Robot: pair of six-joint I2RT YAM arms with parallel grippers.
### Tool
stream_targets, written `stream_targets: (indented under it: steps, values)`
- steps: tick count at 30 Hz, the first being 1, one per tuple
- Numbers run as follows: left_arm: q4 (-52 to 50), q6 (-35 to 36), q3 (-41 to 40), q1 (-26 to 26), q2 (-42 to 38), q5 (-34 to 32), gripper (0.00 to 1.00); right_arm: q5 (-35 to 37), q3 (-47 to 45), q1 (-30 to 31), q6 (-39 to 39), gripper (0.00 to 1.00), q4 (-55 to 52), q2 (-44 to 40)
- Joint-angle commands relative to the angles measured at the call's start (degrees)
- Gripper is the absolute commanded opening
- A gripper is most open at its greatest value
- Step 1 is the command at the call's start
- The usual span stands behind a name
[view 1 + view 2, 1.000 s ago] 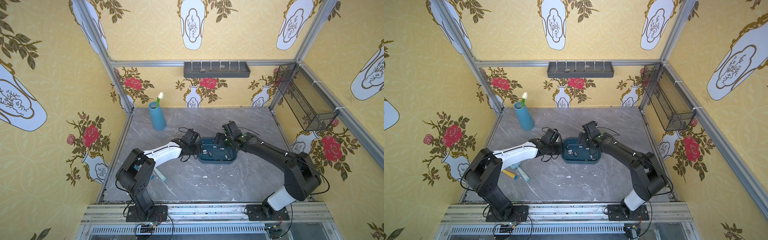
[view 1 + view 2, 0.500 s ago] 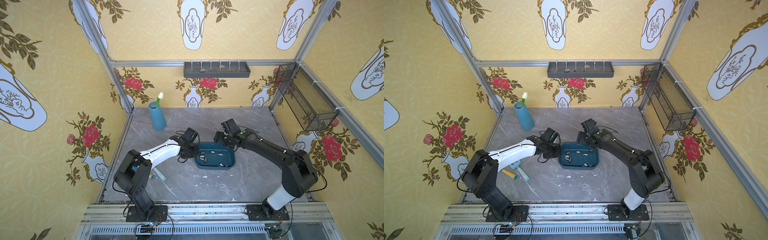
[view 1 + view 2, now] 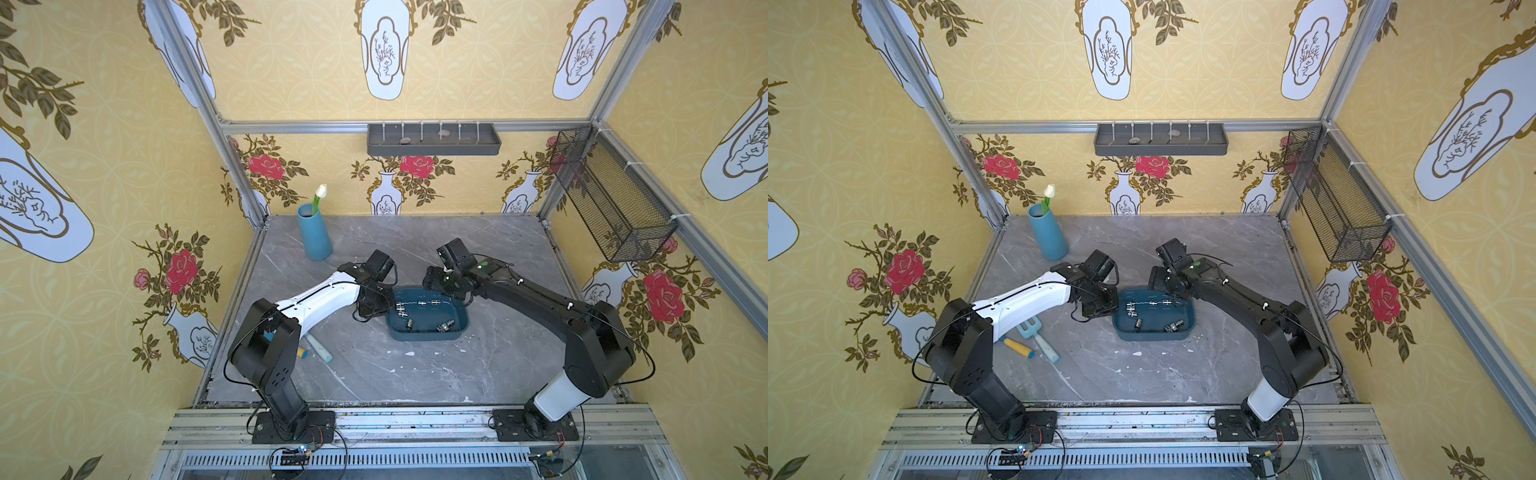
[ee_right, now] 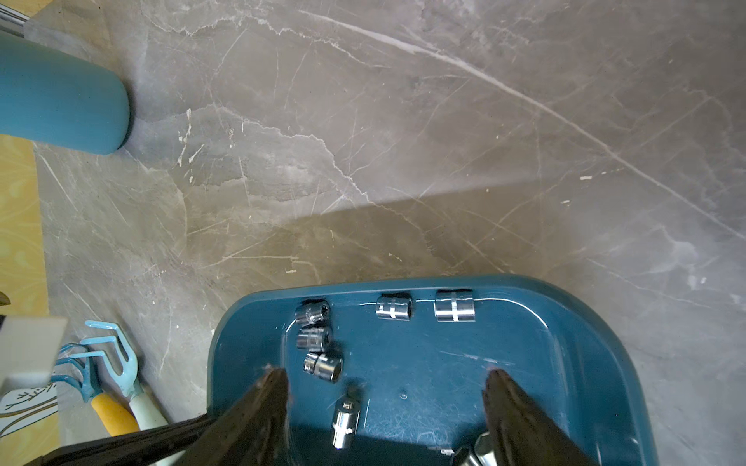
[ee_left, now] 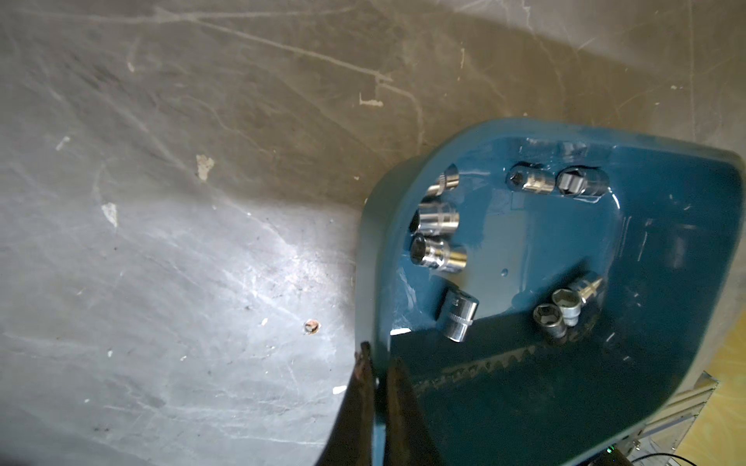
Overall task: Take out the socket from the storage box
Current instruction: Move the storage box to the center of the board.
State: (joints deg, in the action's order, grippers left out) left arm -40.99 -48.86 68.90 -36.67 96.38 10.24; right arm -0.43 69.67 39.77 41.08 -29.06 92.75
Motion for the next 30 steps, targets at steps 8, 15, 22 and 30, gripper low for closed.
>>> stream_targets:
  steps: [8, 15, 22, 30]
  values:
    - [0.29, -1.22, -2.05, 0.65, -0.66, 1.4, 0.05, 0.07, 0.01, 1.1, 0.31, 0.8, -0.79, -0.77]
    - [2.14, -1.94, -4.56, 0.63, -0.69, 0.28, 0.04, -0.01, -1.53, 2.88, 1.91, 0.8, 0.14, 0.19]
    - [6.56, -1.76, -8.54, 0.45, -3.13, -4.63, 0.16, 0.82, -2.87, 5.31, 3.03, 0.79, 1.06, 1.89]
    - [9.13, -0.78, -10.66, 0.45, -6.64, -6.88, 0.37, 3.69, -2.91, 6.91, 3.22, 0.68, 0.14, 5.32]
